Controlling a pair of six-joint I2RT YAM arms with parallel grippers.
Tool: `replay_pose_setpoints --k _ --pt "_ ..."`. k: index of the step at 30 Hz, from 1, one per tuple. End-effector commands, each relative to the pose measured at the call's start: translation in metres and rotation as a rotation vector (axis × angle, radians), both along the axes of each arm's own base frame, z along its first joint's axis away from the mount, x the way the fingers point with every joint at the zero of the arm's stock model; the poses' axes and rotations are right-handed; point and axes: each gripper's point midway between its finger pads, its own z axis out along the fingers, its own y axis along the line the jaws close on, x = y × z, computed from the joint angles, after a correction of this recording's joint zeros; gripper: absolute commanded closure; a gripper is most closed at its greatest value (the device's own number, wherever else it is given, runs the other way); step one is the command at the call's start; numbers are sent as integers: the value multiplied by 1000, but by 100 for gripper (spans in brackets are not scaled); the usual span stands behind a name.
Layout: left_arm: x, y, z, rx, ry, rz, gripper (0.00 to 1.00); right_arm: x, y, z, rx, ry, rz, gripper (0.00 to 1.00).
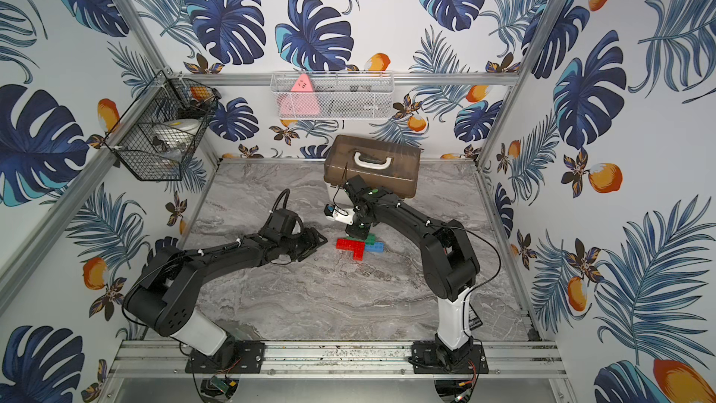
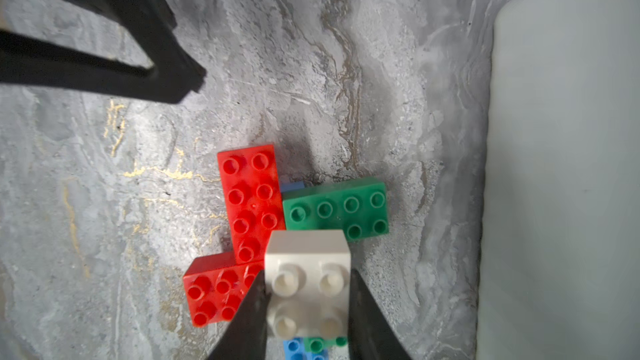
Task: Assemble a small pinwheel with lego
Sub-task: Assemble the lego brick with the lego brick.
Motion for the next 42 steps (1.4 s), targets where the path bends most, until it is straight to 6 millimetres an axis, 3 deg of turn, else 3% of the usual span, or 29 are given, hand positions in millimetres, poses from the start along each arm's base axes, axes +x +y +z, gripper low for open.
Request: replay_pose_setpoints --k 1,10,24,31,36,40,42 --pt "4 -2 3 -20 -26 10 36 -2 -3 -4 -23 6 18 86" --pt "4 -4 1 -36 -27 -7 36 -9 -16 -15 -28 -1 36 87" --pt "4 -3 -10 -51 -12 -11 37 -12 -8 -34 14 80 42 87" --pt "5 4 -4 -61 -13 2 37 -28 -34 -60 -81 84 82 90" --pt "6 5 3 -90 -19 4 37 -41 -42 -75 -114 140 100 91" --pt "8 4 7 -108 -33 10 37 -39 -42 -66 -116 143 100 91" --pt "8 2 7 -120 -31 4 37 -31 -53 -61 -125 143 69 92"
